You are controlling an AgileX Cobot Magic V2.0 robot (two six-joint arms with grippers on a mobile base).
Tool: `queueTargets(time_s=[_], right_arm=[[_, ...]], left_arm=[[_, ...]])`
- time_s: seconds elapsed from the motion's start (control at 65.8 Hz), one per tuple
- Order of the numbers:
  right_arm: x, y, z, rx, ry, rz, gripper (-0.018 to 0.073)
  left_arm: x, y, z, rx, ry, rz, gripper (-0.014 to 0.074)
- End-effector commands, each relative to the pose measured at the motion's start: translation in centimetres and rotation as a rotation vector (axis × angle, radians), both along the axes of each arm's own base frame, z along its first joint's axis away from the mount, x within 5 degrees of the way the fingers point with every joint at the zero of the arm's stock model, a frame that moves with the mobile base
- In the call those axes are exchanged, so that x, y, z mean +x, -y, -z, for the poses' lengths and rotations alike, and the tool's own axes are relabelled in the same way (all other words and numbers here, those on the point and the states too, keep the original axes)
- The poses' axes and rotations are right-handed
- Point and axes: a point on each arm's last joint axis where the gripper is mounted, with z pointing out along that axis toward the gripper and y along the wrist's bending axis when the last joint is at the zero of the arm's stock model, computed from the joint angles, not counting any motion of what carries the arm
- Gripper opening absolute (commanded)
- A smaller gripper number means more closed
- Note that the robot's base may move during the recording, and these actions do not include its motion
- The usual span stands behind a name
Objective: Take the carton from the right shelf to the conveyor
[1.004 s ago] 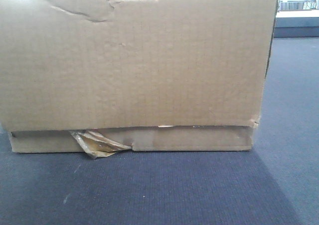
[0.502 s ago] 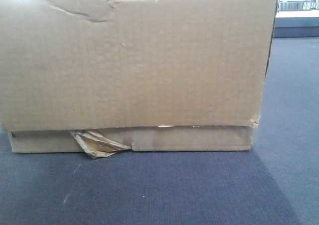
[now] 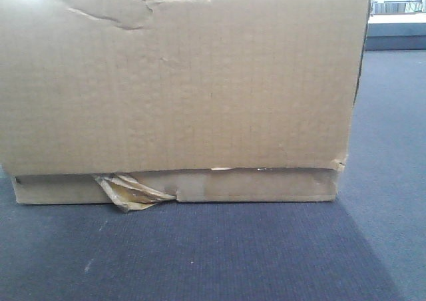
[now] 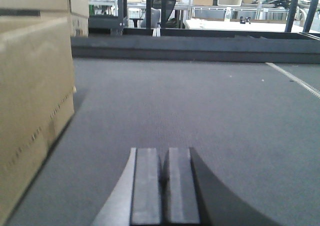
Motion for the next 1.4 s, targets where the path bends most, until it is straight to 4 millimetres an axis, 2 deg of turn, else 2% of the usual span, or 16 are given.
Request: queueTargets(time_s=[0.0,0.061,0.137,1.384], right_arm=[[0.27,0.06,0.76,-0.026,0.064,0.01,-0.0075],[0.4,0.08,1.32,-0.025,0.076,0.012,-0.0075],[0.38,0.11,0.95,-0.002,0.124,0.016,-0.0075],[0.4,0.08,1.22,0.003,0.093,0.013,-0.0075]], left_arm=[[-0.05,0.04,-0.26,0.002,0.024,0.006,0.0014],[-0.05,0.04,-0.26,0.002,0.024,0.006,0.0014],[-0.05,0.04,-0.26,0.002,0.024,0.006,0.0014],[-0.05,0.04,-0.26,0.002,0.024,0.006,0.0014]])
